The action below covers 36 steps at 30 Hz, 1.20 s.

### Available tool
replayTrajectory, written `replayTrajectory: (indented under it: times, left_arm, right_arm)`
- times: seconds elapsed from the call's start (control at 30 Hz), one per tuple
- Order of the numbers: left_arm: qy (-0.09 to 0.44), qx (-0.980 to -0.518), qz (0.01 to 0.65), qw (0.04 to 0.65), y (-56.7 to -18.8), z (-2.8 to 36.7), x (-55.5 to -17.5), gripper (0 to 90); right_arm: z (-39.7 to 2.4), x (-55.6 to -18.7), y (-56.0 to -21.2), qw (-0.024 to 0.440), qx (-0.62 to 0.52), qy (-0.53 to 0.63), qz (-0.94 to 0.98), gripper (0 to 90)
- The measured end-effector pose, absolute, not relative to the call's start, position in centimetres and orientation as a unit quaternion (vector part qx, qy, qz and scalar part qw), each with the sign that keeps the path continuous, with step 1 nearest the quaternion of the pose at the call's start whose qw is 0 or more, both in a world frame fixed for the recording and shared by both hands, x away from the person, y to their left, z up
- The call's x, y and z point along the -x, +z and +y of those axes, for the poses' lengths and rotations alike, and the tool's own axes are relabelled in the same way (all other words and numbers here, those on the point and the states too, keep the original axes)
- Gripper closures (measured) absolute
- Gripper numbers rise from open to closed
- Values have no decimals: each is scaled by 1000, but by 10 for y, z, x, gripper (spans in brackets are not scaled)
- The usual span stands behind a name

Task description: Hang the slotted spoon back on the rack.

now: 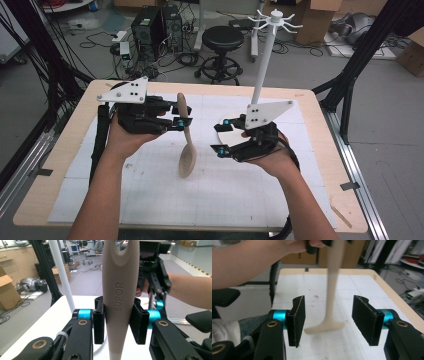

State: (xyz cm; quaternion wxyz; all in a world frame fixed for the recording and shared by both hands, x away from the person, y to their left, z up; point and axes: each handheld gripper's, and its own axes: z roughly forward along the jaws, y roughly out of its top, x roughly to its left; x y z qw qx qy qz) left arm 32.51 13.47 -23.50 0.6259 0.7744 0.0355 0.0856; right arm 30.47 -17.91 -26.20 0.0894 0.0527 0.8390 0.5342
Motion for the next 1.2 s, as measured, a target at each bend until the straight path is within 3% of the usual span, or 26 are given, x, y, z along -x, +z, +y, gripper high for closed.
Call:
replayTrajectory:
  times: [0.6,1.2]
  left_arm:
    - [89,-769,49,631,-232,154,-325,684]
    - [94,-766,62,633,-234,163,-327,684]
  right_arm:
    - [-243,-292,-308,127,-152,585,786,297]
    - [-254,-293,-324,140,-191,581,778,191]
